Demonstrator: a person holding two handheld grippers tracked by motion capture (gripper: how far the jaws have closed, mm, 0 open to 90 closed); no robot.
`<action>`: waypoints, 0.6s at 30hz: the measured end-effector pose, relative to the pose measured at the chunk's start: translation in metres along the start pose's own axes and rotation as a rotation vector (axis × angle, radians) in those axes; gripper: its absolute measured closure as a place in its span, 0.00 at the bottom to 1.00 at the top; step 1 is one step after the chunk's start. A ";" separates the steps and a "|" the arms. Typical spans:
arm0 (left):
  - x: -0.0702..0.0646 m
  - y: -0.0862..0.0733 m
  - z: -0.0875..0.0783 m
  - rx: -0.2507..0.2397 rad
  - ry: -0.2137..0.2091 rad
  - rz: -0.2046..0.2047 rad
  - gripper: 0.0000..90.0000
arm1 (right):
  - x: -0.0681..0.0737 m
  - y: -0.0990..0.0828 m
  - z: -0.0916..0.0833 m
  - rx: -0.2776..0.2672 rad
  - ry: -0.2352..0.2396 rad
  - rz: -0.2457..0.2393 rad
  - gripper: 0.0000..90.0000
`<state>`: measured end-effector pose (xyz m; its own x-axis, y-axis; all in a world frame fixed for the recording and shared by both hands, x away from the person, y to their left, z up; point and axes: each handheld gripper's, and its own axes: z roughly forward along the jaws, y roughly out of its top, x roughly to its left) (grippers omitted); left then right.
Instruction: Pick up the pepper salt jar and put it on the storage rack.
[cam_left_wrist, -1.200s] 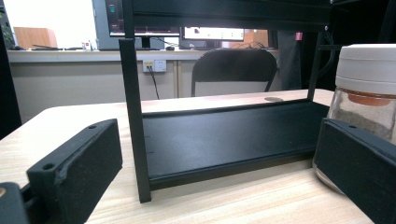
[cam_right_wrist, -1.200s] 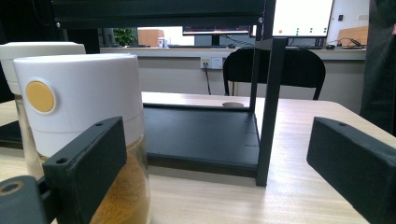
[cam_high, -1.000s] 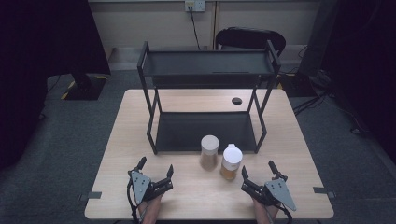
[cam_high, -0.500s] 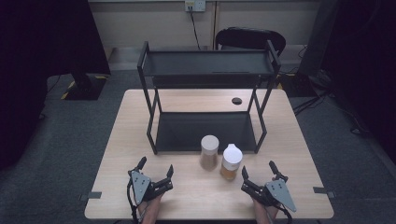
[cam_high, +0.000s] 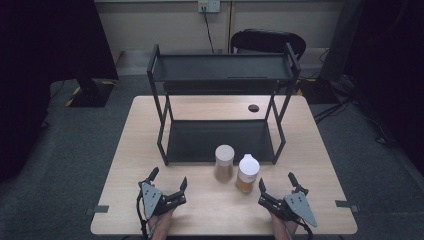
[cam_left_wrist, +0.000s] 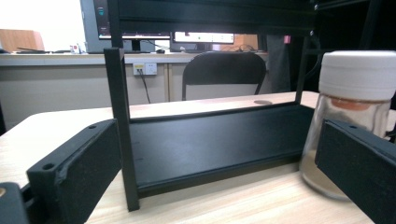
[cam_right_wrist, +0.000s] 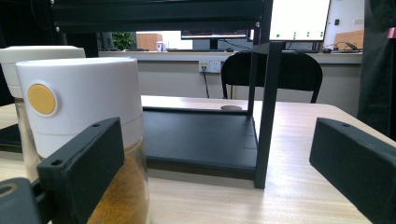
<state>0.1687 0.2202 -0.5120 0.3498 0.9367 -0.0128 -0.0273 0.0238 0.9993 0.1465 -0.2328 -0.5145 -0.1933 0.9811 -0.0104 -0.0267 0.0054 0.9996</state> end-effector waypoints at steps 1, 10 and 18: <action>-0.001 0.001 0.001 -0.001 -0.009 -0.002 0.00 | 0.000 0.000 0.000 0.000 0.000 0.000 0.02; -0.002 0.011 0.006 0.001 -0.069 -0.005 0.00 | 0.000 0.000 0.000 0.000 0.000 0.000 0.02; 0.000 0.027 0.006 0.010 -0.121 -0.053 0.00 | 0.000 0.000 0.000 0.000 0.000 0.000 0.02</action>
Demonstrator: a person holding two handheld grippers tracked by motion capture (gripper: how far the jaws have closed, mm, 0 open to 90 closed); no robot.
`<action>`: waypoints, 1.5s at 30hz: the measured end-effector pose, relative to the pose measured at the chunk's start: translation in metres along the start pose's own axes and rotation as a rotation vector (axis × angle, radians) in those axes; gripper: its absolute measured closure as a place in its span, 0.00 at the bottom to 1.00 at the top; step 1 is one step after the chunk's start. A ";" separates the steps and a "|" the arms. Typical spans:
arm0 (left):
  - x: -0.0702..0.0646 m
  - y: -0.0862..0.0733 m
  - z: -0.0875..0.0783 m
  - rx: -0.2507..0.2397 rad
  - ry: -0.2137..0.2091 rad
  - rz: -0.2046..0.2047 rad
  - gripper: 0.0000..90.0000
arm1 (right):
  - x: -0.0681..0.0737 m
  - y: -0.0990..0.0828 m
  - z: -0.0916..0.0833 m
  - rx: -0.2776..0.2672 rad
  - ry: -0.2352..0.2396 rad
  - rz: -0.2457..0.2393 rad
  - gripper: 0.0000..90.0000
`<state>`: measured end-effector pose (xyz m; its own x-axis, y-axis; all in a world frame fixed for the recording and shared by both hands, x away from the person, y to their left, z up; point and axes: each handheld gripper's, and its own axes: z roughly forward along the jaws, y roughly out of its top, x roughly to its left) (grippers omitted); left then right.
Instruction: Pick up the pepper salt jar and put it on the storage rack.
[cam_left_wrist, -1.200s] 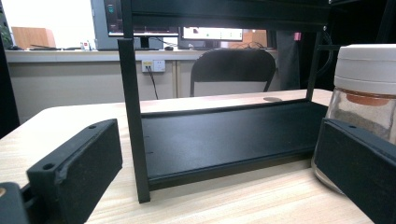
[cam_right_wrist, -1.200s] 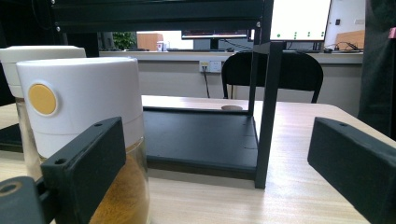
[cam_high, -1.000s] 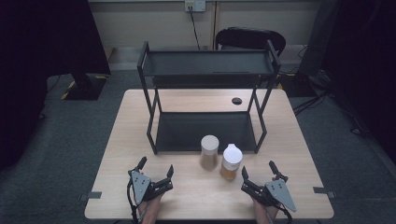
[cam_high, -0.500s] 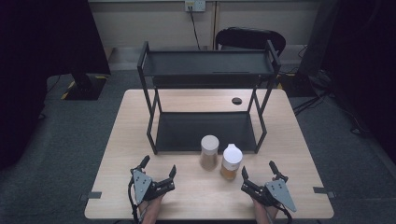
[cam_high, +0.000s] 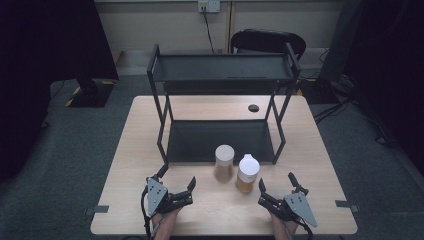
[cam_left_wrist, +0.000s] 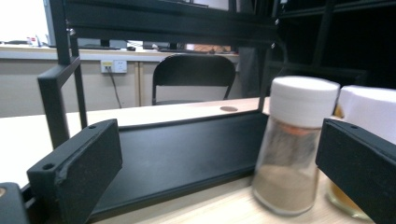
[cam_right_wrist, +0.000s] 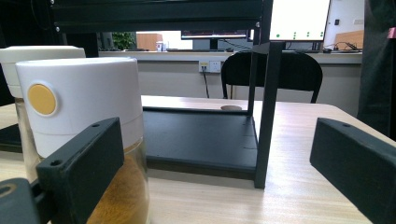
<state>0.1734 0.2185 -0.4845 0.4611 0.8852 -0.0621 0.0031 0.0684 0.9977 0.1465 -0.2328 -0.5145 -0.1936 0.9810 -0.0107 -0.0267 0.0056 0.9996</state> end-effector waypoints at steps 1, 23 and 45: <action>0.000 0.002 0.000 -0.003 -0.008 0.000 0.00 | 0.000 0.000 0.000 0.000 0.000 0.000 0.02; -0.004 0.028 0.038 -0.006 -0.171 0.016 0.00 | -0.001 0.000 0.000 0.001 0.008 0.001 0.02; -0.017 0.028 0.086 0.027 -0.241 0.034 0.00 | -0.002 0.000 0.000 0.000 0.011 0.000 0.02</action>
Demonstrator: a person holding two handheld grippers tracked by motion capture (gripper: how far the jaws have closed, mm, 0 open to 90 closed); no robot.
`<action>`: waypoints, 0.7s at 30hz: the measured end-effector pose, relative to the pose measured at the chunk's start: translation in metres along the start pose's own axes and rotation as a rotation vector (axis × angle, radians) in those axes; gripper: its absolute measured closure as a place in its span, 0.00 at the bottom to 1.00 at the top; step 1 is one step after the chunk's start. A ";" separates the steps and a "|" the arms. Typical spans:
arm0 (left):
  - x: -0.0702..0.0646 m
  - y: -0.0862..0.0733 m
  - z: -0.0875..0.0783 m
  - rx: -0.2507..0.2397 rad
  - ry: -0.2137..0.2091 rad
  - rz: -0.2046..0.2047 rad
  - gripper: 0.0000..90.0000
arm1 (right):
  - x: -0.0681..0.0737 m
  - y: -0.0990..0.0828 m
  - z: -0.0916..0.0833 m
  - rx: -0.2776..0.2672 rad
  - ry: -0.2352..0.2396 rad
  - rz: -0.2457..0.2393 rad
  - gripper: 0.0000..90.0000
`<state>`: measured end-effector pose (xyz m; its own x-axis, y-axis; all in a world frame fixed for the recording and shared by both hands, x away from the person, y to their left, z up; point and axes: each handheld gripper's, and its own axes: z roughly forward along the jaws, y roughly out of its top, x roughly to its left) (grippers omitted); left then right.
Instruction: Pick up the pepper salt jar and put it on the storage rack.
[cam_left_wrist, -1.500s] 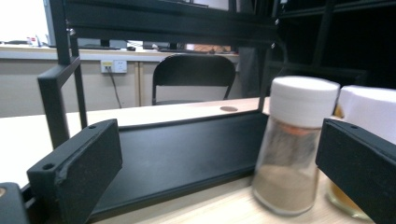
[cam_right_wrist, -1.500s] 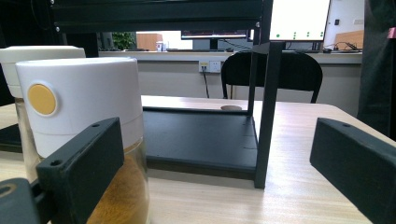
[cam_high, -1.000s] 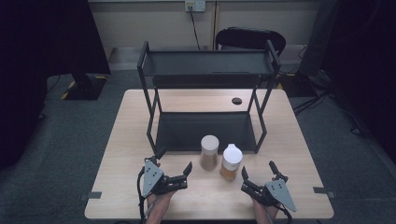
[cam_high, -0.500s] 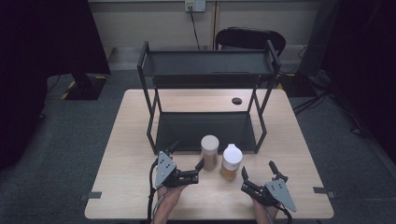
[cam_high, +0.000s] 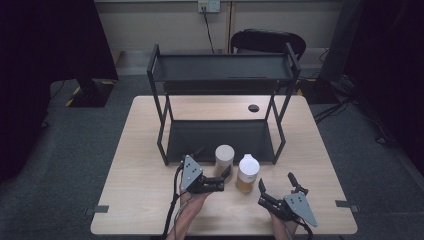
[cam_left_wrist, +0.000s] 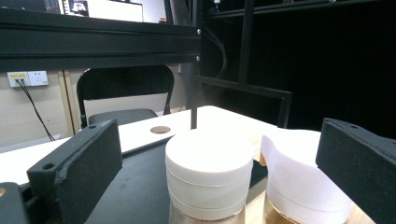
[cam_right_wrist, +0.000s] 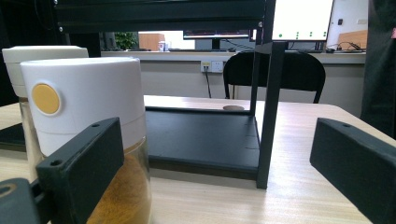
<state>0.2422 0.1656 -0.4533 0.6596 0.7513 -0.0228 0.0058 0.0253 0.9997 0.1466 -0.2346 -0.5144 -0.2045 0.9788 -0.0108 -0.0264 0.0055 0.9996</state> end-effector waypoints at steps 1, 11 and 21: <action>0.000 -0.001 0.002 0.004 0.001 -0.006 0.00 | 0.000 0.000 0.000 0.000 0.000 0.000 0.02; 0.000 -0.009 0.021 0.072 0.005 -0.007 0.04 | 0.000 0.000 0.000 0.000 0.000 0.000 0.02; 0.002 -0.015 0.032 0.129 0.007 -0.031 0.15 | 0.000 0.000 0.000 0.000 0.001 0.001 0.02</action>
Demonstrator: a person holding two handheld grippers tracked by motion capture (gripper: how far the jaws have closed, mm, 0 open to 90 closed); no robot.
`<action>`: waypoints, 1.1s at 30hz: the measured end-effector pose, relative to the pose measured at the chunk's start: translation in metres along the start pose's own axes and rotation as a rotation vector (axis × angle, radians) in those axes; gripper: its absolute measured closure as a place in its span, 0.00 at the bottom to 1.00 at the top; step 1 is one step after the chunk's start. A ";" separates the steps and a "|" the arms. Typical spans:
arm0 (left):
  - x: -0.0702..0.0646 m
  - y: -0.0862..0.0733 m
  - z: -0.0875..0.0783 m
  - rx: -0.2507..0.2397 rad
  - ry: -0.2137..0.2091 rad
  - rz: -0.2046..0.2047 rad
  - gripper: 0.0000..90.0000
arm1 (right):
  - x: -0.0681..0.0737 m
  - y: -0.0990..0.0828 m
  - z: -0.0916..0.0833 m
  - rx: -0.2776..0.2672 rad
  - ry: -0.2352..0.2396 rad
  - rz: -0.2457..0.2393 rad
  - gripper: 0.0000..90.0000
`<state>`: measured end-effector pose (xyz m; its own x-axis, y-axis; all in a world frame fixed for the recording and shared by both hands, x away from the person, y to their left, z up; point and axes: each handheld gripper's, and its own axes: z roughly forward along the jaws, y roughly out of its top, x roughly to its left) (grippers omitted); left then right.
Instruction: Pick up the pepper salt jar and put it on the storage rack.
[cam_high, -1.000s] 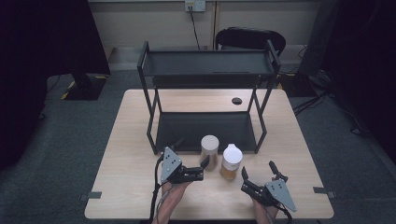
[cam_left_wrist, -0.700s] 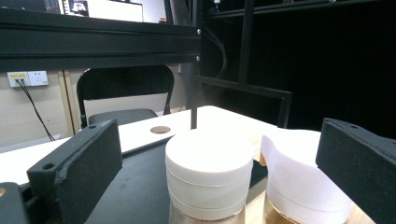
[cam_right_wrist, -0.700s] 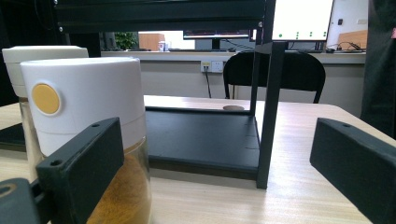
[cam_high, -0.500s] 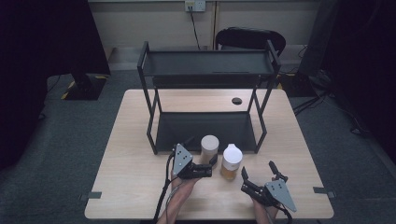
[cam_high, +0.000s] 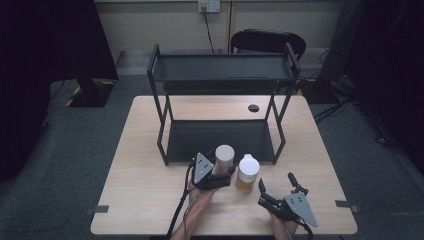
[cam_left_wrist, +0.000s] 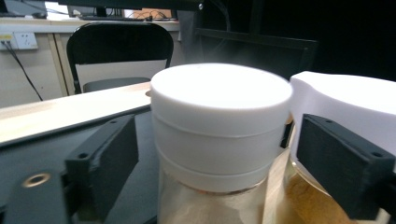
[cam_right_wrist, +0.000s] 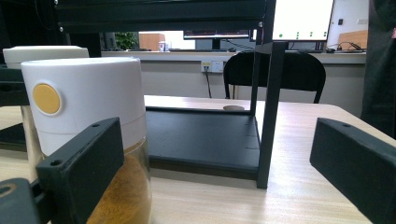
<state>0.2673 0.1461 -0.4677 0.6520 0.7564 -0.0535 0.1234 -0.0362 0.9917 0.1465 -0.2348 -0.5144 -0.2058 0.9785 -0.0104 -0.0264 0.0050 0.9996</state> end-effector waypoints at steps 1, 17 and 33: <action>0.002 0.000 0.001 0.006 -0.005 -0.007 0.16 | 0.000 0.000 0.000 0.000 0.000 0.000 0.02; 0.009 -0.002 0.008 0.037 -0.032 -0.008 0.34 | 0.000 0.000 0.000 0.000 0.001 0.000 0.02; 0.000 0.001 0.009 0.045 -0.004 0.034 0.39 | 0.000 0.000 0.000 0.000 0.002 0.000 0.02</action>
<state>0.2740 0.1403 -0.4681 0.6595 0.7514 -0.0201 0.1344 -0.0916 0.9867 0.1465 -0.2352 -0.5144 -0.2076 0.9782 -0.0101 -0.0264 0.0047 0.9996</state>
